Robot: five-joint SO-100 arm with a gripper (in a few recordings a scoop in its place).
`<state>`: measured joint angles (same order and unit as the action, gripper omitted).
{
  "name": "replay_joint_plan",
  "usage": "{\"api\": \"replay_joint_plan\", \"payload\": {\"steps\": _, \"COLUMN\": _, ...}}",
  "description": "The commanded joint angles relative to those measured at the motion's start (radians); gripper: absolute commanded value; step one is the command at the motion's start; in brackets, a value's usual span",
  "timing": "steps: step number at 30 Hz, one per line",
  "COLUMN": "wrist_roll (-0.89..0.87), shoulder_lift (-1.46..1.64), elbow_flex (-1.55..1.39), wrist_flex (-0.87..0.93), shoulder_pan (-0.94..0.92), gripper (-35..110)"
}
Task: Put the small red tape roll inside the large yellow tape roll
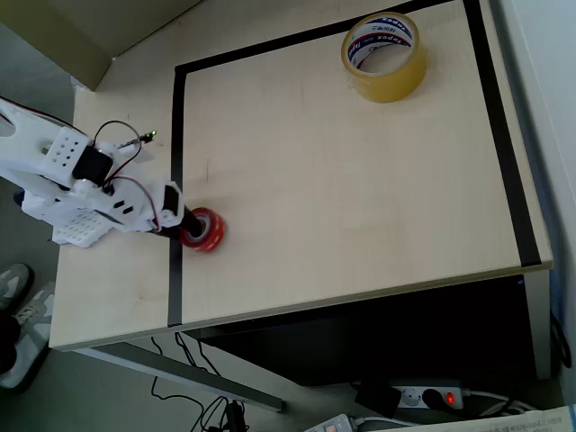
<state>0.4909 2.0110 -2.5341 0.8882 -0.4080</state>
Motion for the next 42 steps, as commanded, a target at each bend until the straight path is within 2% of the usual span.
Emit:
{"api": "replay_joint_plan", "payload": {"steps": 1, "wrist_roll": 0.328, "shoulder_lift": 0.201, "elbow_flex": 0.114, "wrist_flex": 0.057, "shoulder_pan": 0.092, "gripper": 0}}
{"api": "replay_joint_plan", "payload": {"steps": 5, "wrist_roll": 0.173, "shoulder_lift": 0.354, "elbow_flex": 0.233, "wrist_flex": 0.049, "shoulder_pan": 0.278, "gripper": 0}}
{"api": "replay_joint_plan", "payload": {"steps": 9, "wrist_roll": 0.041, "shoulder_lift": 0.357, "elbow_flex": 0.397, "wrist_flex": 0.026, "shoulder_pan": 0.457, "gripper": 0}}
{"api": "replay_joint_plan", "payload": {"steps": 18, "wrist_roll": -0.129, "shoulder_lift": -0.017, "elbow_flex": 0.738, "wrist_flex": -0.054, "shoulder_pan": 0.658, "gripper": 0}}
{"api": "replay_joint_plan", "payload": {"steps": 26, "wrist_roll": -0.156, "shoulder_lift": -0.393, "elbow_flex": 1.108, "wrist_flex": -0.095, "shoulder_pan": 0.71, "gripper": 0}}
{"api": "replay_joint_plan", "payload": {"steps": 30, "wrist_roll": -0.158, "shoulder_lift": -0.58, "elbow_flex": 1.367, "wrist_flex": -0.066, "shoulder_pan": 0.704, "gripper": 0}}
{"api": "replay_joint_plan", "payload": {"steps": 36, "wrist_roll": -0.161, "shoulder_lift": -0.857, "elbow_flex": 1.824, "wrist_flex": 0.071, "shoulder_pan": 0.689, "gripper": 0}}
{"api": "replay_joint_plan", "payload": {"steps": 40, "wrist_roll": -0.178, "shoulder_lift": -1.198, "elbow_flex": 2.391, "wrist_flex": 0.273, "shoulder_pan": 0.683, "gripper": 0}}
{"api": "replay_joint_plan", "payload": {"steps": 42, "wrist_roll": -0.178, "shoulder_lift": -1.324, "elbow_flex": 2.576, "wrist_flex": 0.305, "shoulder_pan": 0.689, "gripper": 0}}
